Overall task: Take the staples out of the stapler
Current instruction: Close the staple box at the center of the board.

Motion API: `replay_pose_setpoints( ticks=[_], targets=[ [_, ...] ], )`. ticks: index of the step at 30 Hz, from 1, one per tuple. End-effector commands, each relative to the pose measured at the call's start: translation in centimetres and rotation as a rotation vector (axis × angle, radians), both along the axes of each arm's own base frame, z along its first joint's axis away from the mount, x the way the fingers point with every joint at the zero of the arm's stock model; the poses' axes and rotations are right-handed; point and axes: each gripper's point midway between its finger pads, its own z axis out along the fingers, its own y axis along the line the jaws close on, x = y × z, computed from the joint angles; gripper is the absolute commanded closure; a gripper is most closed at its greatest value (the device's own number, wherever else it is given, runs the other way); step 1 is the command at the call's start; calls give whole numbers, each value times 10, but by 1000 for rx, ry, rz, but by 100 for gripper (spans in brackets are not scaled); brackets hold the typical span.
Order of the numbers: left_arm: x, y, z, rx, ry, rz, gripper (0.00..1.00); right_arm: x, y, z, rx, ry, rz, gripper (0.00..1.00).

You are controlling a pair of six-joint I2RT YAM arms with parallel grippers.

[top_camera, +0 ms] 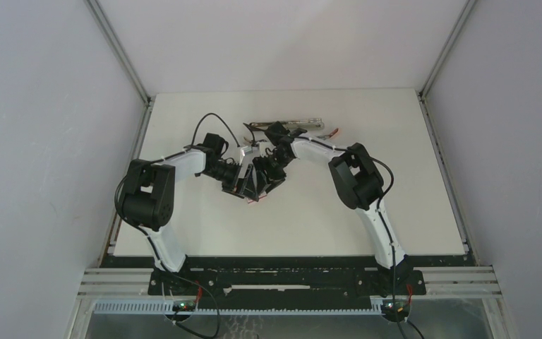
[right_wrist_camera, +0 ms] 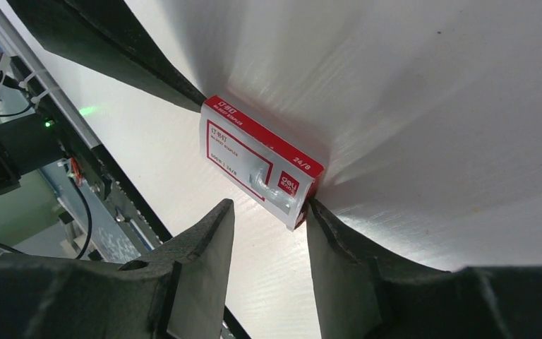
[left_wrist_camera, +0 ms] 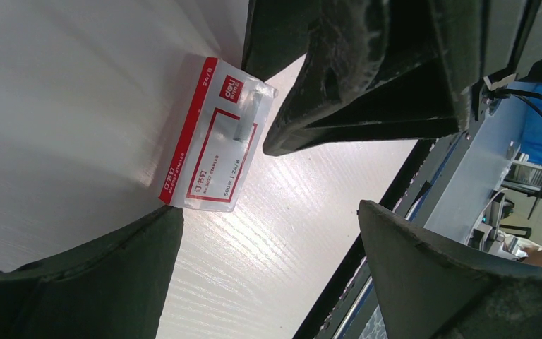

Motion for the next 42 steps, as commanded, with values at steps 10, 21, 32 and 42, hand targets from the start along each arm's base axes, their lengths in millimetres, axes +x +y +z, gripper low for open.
replay_pose_setpoints(
  ticks=[10,21,32,42],
  targets=[
    [33,-6,-4,46,-67,13,0,47,-64,56,-59,-411,11,37],
    [34,-43,8,-12,-89,-35,0,49,-115,86,-86,-697,82,23],
    [59,32,68,-32,-273,73,0,20,-51,65,-124,-797,248,17],
    [39,123,93,15,-362,266,0,0,-9,31,-204,-678,316,15]
  ],
)
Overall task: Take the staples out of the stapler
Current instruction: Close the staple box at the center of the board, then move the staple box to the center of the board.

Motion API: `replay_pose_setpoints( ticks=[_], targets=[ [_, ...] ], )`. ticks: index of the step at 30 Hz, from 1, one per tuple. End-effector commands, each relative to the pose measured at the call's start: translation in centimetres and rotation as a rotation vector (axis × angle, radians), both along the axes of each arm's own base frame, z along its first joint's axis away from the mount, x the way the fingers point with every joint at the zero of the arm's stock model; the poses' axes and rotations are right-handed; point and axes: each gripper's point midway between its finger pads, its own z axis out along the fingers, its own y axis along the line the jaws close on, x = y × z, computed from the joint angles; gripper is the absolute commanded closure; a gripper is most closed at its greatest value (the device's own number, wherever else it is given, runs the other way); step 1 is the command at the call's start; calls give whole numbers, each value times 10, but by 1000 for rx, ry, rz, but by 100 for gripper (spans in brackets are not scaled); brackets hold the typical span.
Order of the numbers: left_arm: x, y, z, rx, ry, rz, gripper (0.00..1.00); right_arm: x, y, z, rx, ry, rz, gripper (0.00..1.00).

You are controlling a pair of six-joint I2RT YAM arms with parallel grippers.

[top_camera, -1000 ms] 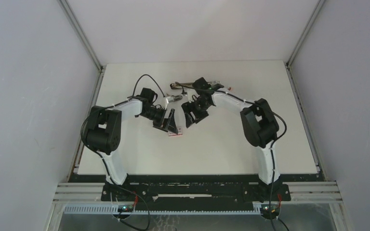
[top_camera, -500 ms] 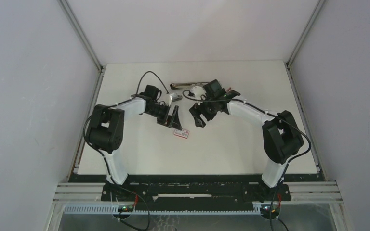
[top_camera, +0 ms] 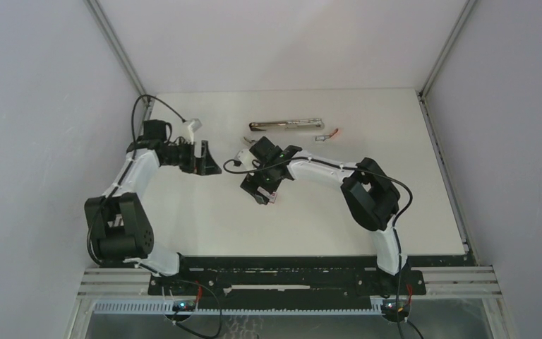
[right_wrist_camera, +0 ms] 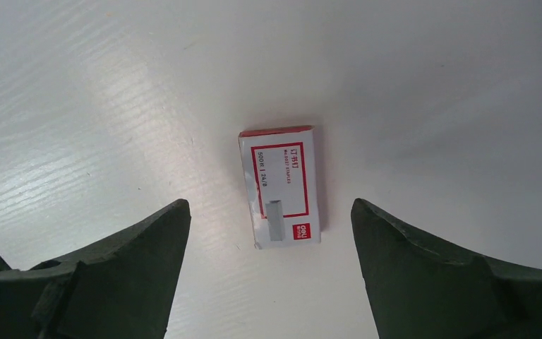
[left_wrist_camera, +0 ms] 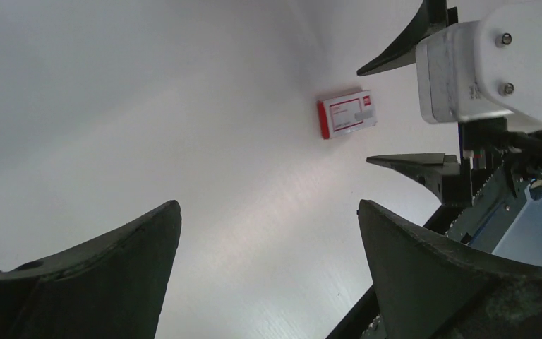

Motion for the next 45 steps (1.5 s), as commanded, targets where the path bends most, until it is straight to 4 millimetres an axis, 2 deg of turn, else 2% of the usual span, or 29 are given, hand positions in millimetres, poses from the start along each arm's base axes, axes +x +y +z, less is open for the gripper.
replay_pose_setpoints(
  ticks=[1,5,10,16,22,26,32,41,45],
  targets=[
    [-24,29,6,6,-30,37,0,1,7,6,-38,-19,-33,15],
    [-28,47,18,16,-77,91,0,1,3,-4,-85,-22,-51,15],
    [-28,53,31,16,-139,127,0,3,-5,-18,-120,0,-87,19],
    [-26,53,30,8,-141,137,0,-1,-3,-22,-109,27,-94,31],
    [-25,54,26,5,-134,142,0,1,-3,-30,-125,35,-139,55],
    [-24,54,26,5,-136,144,0,8,-7,-31,-144,28,-213,57],
    [-24,53,22,1,-125,146,0,35,-27,-26,-156,16,-408,56],
    [-22,56,21,17,-134,161,0,92,-83,-30,-187,39,-753,56],
    [-21,58,20,24,-135,169,0,107,-97,-31,-167,54,-857,56]
  ],
)
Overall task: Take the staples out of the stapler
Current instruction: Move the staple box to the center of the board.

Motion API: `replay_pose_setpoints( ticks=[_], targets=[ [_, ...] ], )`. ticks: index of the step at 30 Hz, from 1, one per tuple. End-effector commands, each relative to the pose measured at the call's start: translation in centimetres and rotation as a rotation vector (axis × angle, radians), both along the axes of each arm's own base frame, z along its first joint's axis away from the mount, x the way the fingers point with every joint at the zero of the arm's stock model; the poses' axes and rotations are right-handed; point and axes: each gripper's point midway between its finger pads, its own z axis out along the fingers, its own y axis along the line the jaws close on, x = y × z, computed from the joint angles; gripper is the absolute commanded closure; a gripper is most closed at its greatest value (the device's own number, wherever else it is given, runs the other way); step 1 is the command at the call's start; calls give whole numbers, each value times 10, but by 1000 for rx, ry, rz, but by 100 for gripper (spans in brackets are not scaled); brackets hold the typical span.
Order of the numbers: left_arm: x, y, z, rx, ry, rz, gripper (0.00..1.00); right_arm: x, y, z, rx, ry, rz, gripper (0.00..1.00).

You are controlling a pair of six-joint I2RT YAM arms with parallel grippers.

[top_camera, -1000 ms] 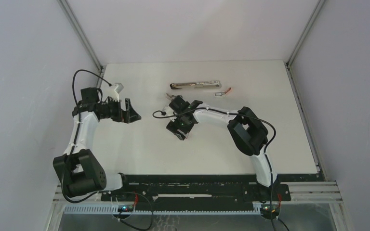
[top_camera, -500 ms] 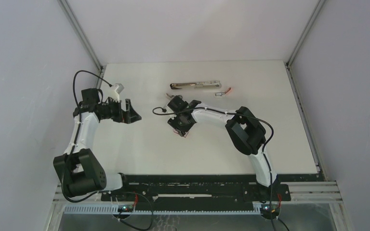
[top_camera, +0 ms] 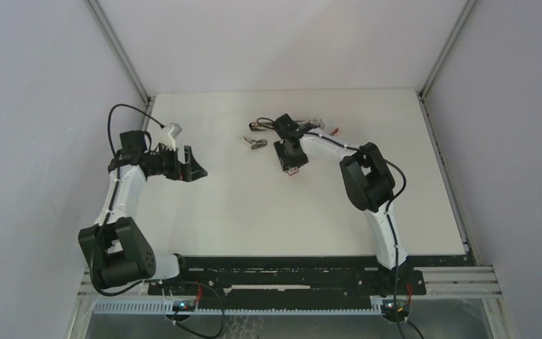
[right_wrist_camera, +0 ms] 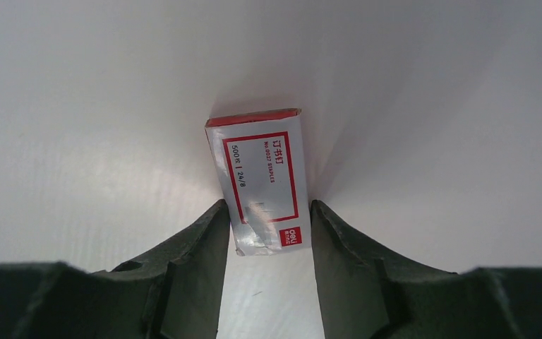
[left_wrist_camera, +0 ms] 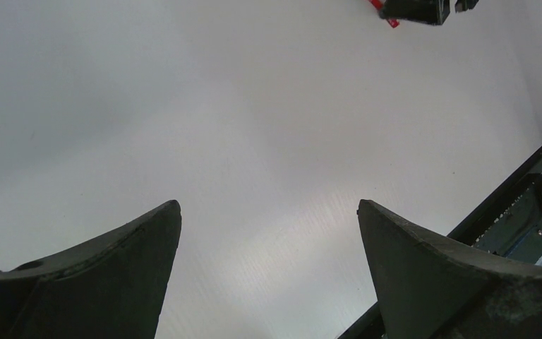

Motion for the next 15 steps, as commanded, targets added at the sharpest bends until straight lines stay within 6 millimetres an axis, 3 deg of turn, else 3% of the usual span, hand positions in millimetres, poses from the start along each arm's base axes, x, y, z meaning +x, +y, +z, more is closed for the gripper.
replay_pose_setpoints(
  ticks=[1,6,15],
  targets=[
    [1,0,0,-12,-15,10,0,16,-17,2,-4,-9,-168,55],
    [2,0,-1,-12,-10,14,0,19,-16,5,32,2,-234,53],
    [1,0,1,-5,-21,15,0,4,5,10,100,40,-220,42]
  ],
)
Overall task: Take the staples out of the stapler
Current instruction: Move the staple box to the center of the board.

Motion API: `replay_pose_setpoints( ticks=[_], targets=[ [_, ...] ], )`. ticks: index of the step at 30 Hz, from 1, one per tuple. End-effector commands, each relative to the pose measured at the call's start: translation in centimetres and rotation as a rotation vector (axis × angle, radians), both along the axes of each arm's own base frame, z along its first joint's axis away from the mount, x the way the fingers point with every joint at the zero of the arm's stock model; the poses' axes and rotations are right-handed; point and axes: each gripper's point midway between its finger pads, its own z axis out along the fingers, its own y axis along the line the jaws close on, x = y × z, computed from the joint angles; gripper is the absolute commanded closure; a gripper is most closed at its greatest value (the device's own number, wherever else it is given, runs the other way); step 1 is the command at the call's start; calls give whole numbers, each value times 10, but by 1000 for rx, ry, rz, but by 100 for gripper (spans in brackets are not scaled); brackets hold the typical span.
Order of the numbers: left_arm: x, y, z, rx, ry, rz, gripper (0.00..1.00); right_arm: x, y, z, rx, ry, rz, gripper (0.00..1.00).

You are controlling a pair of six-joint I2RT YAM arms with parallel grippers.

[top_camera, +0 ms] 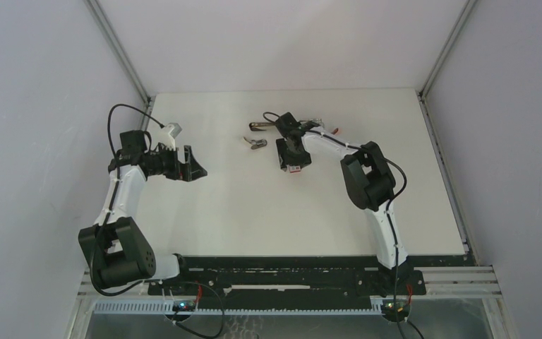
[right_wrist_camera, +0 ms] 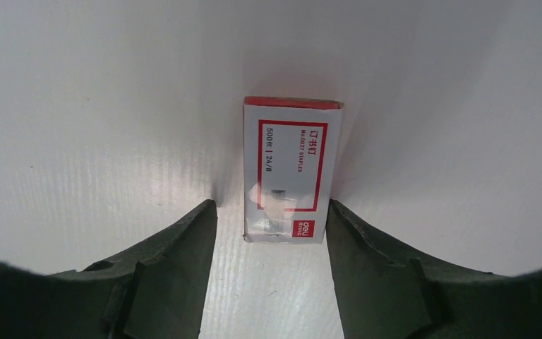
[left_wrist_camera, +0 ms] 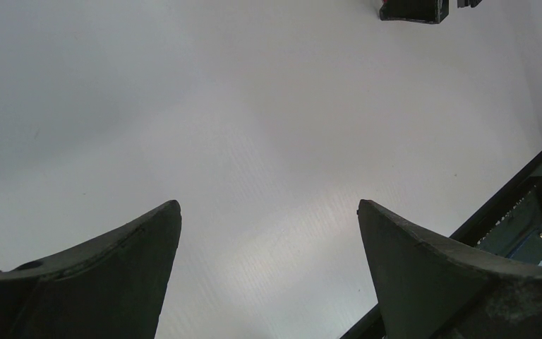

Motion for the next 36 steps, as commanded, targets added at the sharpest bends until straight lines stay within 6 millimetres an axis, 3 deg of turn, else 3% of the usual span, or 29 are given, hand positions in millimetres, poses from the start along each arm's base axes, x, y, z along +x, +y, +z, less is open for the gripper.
replay_pose_setpoints(
  ticks=[1,12,18,20,22,26,30,34,36],
  targets=[
    [-1,-1,2,-9,-21,7,0,-5,18,12,63,2,-9,42],
    [-1,-1,2,-12,-22,3,0,-5,22,19,75,-10,5,40],
    [-2,-1,2,-6,-30,0,0,-2,22,34,82,-46,26,39],
    [-2,1,4,7,-37,4,0,1,15,48,61,-86,36,36],
    [-2,3,7,23,-52,10,0,3,4,65,45,-135,57,30],
    [0,11,18,66,-100,31,0,5,-27,110,59,-265,109,2],
    [2,29,34,156,-189,84,0,1,-76,163,38,-462,110,0],
    [1,46,44,237,-290,182,0,-11,-131,191,29,-580,67,0],
    [-3,50,50,262,-340,228,0,-22,-158,190,29,-592,50,0]
  ],
)
